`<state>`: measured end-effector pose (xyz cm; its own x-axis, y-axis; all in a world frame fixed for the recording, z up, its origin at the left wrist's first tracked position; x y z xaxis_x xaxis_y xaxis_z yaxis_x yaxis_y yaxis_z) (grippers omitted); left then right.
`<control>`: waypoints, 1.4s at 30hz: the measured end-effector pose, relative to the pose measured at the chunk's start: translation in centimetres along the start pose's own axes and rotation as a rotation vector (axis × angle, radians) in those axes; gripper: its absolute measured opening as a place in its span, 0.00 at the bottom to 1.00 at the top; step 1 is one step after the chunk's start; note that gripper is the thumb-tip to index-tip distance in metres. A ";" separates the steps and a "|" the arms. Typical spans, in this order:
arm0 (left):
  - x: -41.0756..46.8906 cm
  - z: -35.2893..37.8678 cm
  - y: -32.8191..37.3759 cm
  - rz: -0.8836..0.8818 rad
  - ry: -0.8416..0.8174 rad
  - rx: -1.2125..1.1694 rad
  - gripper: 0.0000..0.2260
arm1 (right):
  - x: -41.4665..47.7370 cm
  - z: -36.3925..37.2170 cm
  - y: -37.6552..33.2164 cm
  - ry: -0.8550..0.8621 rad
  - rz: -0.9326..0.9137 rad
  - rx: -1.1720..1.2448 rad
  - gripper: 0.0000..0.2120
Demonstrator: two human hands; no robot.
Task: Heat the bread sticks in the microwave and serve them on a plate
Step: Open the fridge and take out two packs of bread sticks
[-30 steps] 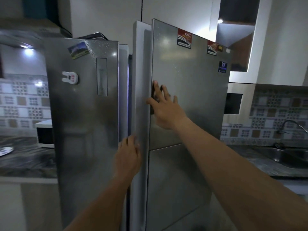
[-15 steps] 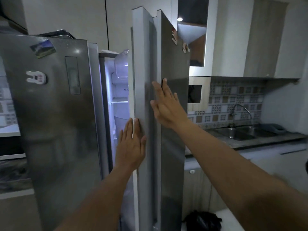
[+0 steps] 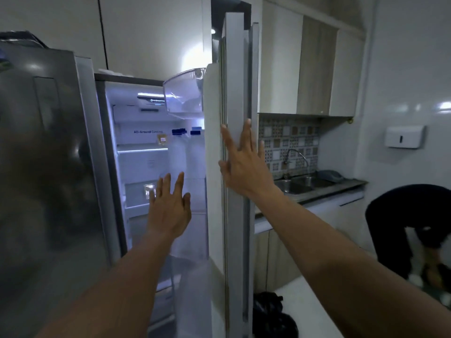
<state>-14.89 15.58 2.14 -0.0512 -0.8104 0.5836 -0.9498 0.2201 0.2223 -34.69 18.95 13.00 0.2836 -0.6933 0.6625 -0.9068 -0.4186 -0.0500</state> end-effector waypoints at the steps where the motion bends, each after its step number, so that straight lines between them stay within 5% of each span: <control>1: -0.1 0.1 0.4 0.030 0.030 0.008 0.24 | -0.4 -0.2 0.5 0.011 0.027 -0.004 0.39; 13: 0.0 1.5 6.3 0.306 0.130 -0.072 0.23 | -4.4 -0.4 6.4 -0.068 0.257 -0.204 0.38; 28: 2.6 6.0 16.8 0.455 0.094 -0.249 0.19 | -8.1 2.7 15.4 -0.230 0.333 -0.031 0.26; 42: 7.8 12.9 19.1 0.281 0.008 -0.289 0.26 | -7.7 2.8 25.4 -0.279 0.396 0.189 0.32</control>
<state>-37.37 6.49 0.84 -0.2934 -0.6928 0.6587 -0.7729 0.5774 0.2630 -59.01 12.04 4.48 0.0259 -0.9391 0.3427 -0.8966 -0.1734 -0.4075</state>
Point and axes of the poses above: each hand's wrist, its own x-axis towards the middle knuckle, its own z-axis out of the palm, y = z × x, the point moved 6 cm from there along x, towards the middle knuckle, and after that the axes turned 11 degrees about -y, right-handed, at the moved point
